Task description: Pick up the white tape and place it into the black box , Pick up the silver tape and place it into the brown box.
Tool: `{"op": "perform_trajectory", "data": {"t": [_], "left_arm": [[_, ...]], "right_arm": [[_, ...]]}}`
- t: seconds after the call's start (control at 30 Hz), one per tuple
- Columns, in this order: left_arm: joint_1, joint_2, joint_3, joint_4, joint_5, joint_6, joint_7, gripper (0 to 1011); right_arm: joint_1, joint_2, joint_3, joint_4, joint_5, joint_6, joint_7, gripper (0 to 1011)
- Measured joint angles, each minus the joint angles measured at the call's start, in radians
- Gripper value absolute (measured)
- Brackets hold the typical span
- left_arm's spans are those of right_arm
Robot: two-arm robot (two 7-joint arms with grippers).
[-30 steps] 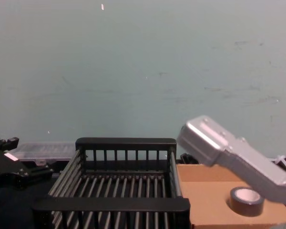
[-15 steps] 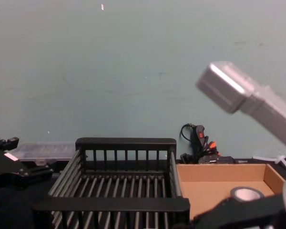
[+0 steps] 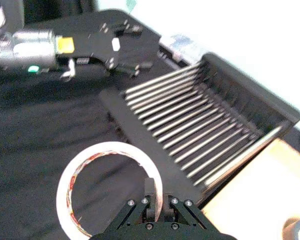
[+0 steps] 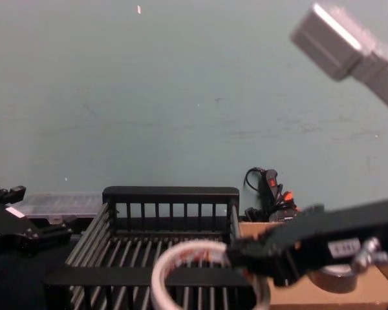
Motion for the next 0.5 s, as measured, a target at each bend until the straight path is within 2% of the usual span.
{"op": "perform_trajectory", "data": {"t": [0.3,0.5], "left_arm": [[0.0,0.0,0.0,0.0,0.0,0.0,0.0,1001],[0.0,0.0,0.0,0.0,0.0,0.0,0.0,1001]], "right_arm": [[0.044,-0.033,0.015,0.058,0.006,-0.071,-0.053,91],[0.072,-0.076,0.022,0.13,0.006,-0.177,-0.096,92]]}}
